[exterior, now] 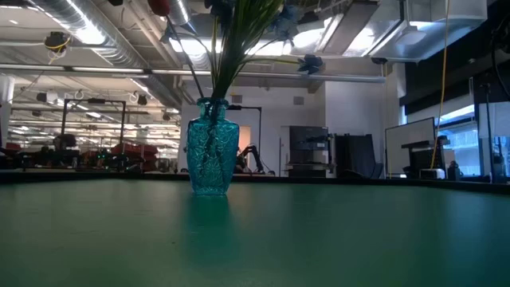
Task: Sort flowers into vase by color
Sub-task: Put the white flowers into the purple vase
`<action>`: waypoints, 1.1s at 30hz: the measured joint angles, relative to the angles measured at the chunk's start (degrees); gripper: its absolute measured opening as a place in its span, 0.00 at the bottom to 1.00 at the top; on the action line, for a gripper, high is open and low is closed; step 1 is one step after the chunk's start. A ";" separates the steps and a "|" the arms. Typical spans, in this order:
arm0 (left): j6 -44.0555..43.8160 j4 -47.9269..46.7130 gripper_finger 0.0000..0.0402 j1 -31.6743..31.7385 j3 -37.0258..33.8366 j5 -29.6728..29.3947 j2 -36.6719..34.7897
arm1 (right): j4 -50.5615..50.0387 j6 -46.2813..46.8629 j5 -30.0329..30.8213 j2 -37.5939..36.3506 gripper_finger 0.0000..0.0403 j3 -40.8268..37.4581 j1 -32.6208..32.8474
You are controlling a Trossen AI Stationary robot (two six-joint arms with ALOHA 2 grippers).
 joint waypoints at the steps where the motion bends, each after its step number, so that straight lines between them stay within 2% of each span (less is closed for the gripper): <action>1: -0.02 0.00 0.46 -0.01 0.00 -0.01 -0.01 | -0.11 0.03 -0.03 0.00 0.22 0.00 0.01; 10: -0.02 0.02 0.46 -0.02 0.00 -0.02 0.00 | -2.91 4.39 -1.75 -5.64 0.37 0.00 0.01; 17: -0.02 0.00 0.46 -0.02 0.00 -0.02 -0.02 | -13.79 9.06 -4.00 -12.57 0.45 0.00 0.00; 23: -0.02 0.00 0.46 -0.01 0.00 0.00 -0.01 | -21.91 13.19 -6.03 -14.68 0.52 0.00 0.00; 27: 0.00 0.01 0.46 -0.02 0.00 -0.01 -0.01 | -26.40 13.38 -6.03 -14.92 0.55 0.00 0.00; 33: 0.00 0.00 0.46 0.00 0.00 0.00 -0.02 | -26.98 12.94 -6.03 -15.23 0.55 0.01 0.01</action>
